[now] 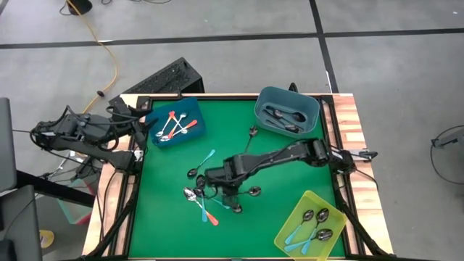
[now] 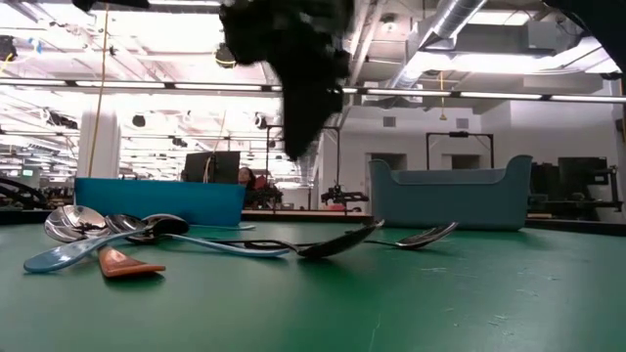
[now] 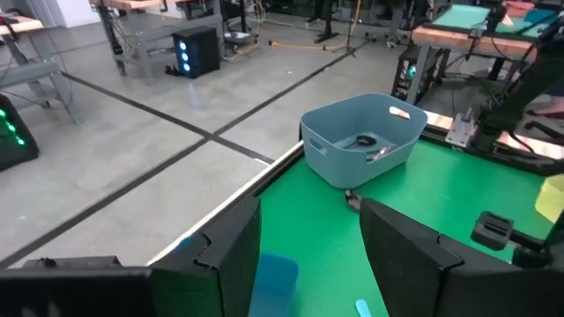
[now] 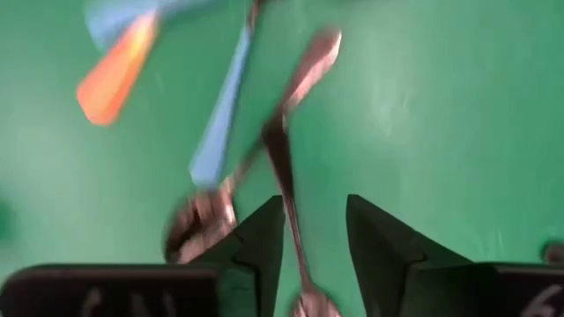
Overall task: Sort silverware by color (type)
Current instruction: Put the black spoon into the blue bin
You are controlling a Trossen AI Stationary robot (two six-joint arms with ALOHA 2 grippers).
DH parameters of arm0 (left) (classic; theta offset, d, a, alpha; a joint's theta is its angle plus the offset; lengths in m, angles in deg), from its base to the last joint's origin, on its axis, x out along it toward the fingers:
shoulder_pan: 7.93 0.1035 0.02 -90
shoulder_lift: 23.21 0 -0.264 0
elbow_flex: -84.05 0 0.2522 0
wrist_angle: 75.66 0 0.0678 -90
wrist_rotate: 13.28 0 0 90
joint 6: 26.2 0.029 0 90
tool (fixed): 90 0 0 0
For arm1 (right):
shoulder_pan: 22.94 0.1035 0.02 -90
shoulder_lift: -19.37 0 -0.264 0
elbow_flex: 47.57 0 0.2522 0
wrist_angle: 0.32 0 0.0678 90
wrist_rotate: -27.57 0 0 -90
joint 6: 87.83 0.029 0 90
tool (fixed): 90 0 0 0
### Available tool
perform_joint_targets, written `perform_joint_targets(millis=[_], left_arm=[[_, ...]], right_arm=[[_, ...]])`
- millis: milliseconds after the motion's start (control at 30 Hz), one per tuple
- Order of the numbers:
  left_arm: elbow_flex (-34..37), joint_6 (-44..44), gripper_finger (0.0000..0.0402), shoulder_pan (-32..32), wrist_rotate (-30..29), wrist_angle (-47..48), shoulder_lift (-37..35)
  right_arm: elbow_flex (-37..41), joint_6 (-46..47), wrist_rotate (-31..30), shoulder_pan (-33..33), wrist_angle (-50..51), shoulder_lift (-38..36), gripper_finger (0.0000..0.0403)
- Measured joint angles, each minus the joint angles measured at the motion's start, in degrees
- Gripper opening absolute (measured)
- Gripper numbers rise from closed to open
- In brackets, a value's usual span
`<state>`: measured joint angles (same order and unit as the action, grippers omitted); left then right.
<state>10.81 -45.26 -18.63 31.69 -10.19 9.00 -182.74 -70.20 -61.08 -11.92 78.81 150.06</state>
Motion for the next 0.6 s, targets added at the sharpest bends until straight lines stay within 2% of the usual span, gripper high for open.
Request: perform_joint_targets(millis=[200,600], left_arm=[[0.0,-2.5,0.0179,0.0,0.3,2.0,0.0],[0.0,-2.5,0.0179,0.0,0.3,2.0,0.0]], right_arm=[[4.7,-3.9,-0.7,2.8,1.2,1.9,0.0153],[16.0,-3.8,-1.2,4.4,-5.9,1.3,0.0133]])
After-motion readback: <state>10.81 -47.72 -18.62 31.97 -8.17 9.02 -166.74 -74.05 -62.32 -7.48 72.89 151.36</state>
